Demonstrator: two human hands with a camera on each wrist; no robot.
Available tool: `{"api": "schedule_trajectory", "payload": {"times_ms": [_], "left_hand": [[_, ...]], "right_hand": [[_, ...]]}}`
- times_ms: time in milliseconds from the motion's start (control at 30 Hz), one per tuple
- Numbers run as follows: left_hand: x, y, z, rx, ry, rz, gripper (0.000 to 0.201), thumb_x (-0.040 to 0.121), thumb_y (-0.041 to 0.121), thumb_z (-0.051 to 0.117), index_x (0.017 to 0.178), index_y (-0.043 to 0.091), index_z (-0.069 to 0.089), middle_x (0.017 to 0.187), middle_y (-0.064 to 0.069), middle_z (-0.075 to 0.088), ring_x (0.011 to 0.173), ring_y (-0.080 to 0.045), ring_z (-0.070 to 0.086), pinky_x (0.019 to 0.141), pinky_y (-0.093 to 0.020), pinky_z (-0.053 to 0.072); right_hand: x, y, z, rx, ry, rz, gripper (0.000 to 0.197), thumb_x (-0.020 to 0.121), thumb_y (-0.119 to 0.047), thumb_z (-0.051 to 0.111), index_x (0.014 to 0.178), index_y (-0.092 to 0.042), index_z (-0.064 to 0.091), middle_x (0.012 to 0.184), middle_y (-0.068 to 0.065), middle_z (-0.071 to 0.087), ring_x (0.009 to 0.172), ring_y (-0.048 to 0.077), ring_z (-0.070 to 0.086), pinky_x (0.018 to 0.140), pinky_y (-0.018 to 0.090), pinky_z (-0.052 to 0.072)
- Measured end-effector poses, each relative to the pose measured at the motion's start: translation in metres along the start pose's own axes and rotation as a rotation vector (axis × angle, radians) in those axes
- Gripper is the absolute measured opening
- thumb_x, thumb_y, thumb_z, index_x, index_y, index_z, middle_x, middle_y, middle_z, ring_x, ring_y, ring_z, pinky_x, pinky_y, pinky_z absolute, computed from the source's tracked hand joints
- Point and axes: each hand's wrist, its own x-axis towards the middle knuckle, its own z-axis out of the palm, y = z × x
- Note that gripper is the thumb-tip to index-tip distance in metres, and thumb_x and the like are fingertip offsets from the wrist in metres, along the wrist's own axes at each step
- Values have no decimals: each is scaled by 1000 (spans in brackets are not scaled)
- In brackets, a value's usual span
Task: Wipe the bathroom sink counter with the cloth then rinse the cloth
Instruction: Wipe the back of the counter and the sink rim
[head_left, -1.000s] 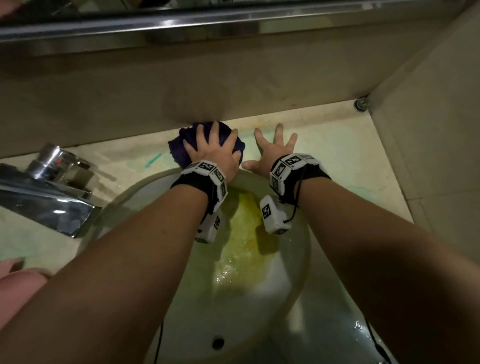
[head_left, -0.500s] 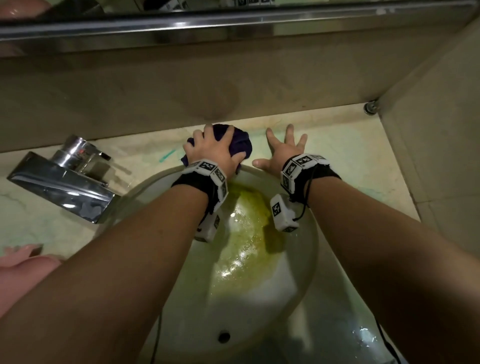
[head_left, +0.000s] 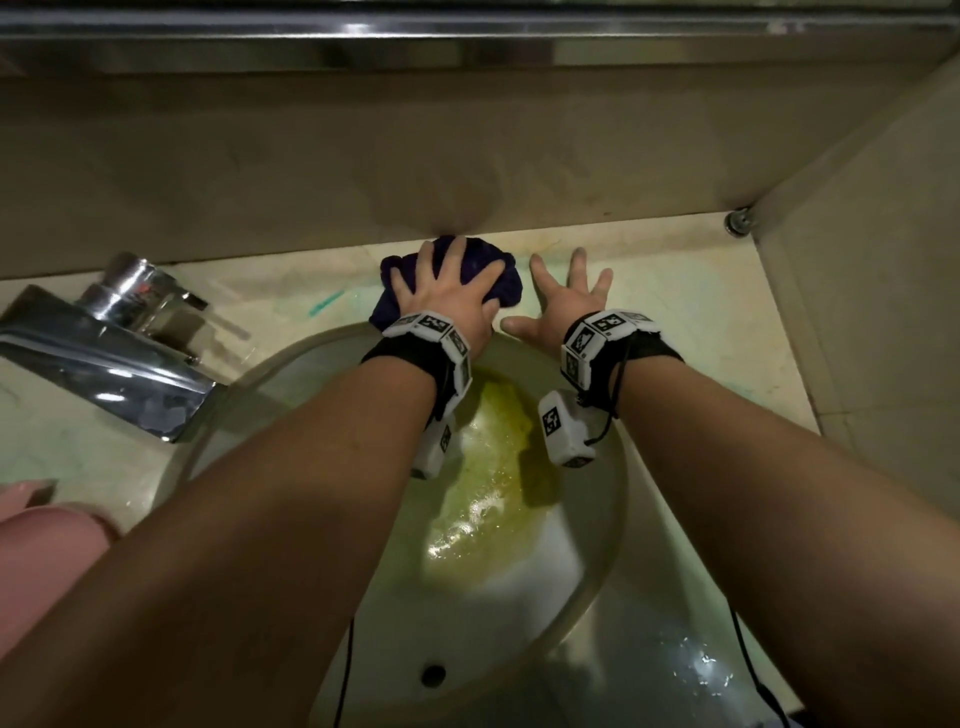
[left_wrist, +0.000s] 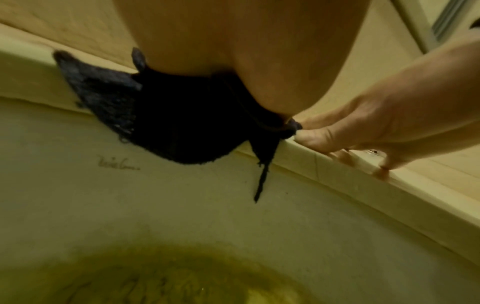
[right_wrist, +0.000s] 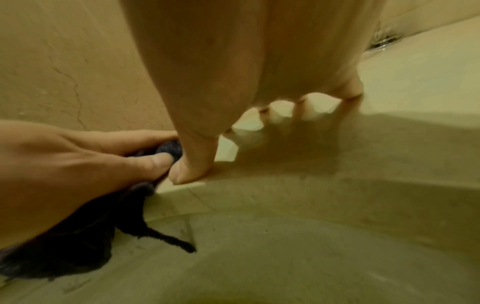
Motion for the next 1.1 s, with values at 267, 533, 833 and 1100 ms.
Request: {"api": "schedule_trajectory", "payload": {"times_ms": [267,533,833,1100], "left_hand": [[-35,-28,1,-6,100,-208,48,97,45,36,144,44,25,159,-3,10,144,-35,4,111,-64,4],[4,0,3,-16,36,-55,50,97,43,35,146,42,24,159,-3,8,145,-36,0,112,-61,0],[-51,-55,-3,-64,163,-369,46,98,42,35,144,40,30,158,-4,15,145,-32,7,113,-60,6],[-31,1,6,-60,98,-225,44,98,38,39,142,34,35,157,-7,16,144,-38,7,113,-60,6]], "right_hand": [[-6,-2,-5,2,-20,-8,90,82,-65,55,147,-45,-4,156,3,-27,141,44,-22,111,67,13],[-2,0,-2,-19,-9,-6,91,81,-68,53,147,-46,-5,156,3,-26,140,45,-22,112,66,9],[-8,0,-7,-1,-27,-31,89,82,-65,54,148,-45,-3,156,3,-28,140,46,-22,113,64,10],[-6,0,-5,-26,-29,-9,90,82,-66,53,147,-45,-6,156,4,-28,140,45,-22,111,64,9]]}}
